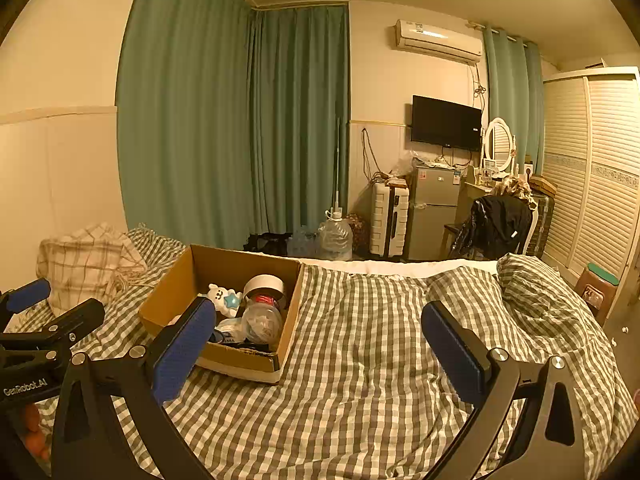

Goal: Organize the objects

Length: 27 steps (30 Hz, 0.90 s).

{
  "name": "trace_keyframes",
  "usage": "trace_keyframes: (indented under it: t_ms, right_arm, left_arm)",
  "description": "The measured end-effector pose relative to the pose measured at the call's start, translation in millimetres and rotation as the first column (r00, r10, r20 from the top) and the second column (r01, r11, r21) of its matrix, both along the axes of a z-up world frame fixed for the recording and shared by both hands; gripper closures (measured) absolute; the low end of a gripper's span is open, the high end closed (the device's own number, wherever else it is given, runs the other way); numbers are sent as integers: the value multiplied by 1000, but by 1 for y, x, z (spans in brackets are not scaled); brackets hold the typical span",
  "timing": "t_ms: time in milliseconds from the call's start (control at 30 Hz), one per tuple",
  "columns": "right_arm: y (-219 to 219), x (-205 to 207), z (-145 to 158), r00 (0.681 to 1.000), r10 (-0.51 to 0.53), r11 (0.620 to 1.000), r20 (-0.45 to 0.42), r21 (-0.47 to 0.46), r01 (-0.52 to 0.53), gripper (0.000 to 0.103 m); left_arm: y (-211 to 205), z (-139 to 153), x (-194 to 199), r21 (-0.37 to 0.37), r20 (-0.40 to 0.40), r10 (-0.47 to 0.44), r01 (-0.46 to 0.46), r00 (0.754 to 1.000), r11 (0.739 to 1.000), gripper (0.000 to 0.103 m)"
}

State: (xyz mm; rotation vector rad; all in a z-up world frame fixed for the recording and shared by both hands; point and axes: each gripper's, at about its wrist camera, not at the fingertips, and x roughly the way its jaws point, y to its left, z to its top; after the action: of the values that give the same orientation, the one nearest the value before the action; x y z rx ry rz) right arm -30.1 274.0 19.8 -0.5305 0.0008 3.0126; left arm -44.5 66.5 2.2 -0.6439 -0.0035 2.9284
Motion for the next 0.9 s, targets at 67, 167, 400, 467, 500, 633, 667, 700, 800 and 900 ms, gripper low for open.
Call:
trace_keyframes:
  t_ms: [67,167,400,467,500,633,667,700,800,900]
  right_arm:
    - [0,0,-1,1000,8,1000,4,1,-8,0]
    - [-1,-1,-2,1000,11,1000,10,4,-11,0]
    - [-1,-2,-2,1000,15,1000,18,2,-15,0]
    - [-1,-2,-3,1000,16,1000,22,3,-16,0]
    - [-1,-3,-3,1000,15,1000,22,4,-15,0]
    - [-2,-2,-3,1000,22,1000,21,6,-23,0]
    - [-2,-3,-4,1000,22,1000,22,7,-23,0]
    - [-2,-3,-4,1000,22,1000,22,6,-23,0]
    - [-2,-3,-4,999,21,1000,26,4,-21,0]
    - [-1,-3,-5,999,22,1000,29,2,-22,0]
  left_arm:
    - [0,-2,-1,-6,3,3,-3,1000,1000,0]
    - [-3,-3,-1,-1,7,12,-12,1000,1000,0]
    - [-3,-2,-1,-6,3,14,-14,1000,1000,0]
    - [-3,-1,-1,-6,2,16,-16,1000,1000,0]
    - [-3,-2,-1,-7,3,17,-17,1000,1000,0]
    - [-3,-1,-1,-9,5,20,-20,1000,1000,0]
    - [-3,-1,-1,-9,7,20,-20,1000,1000,0]
    - [-3,-1,-1,-9,7,20,-20,1000,1000,0]
    - [-3,0,-1,-14,3,21,-21,1000,1000,0]
    - [-2,0,0,-19,2,26,-26,1000,999,0]
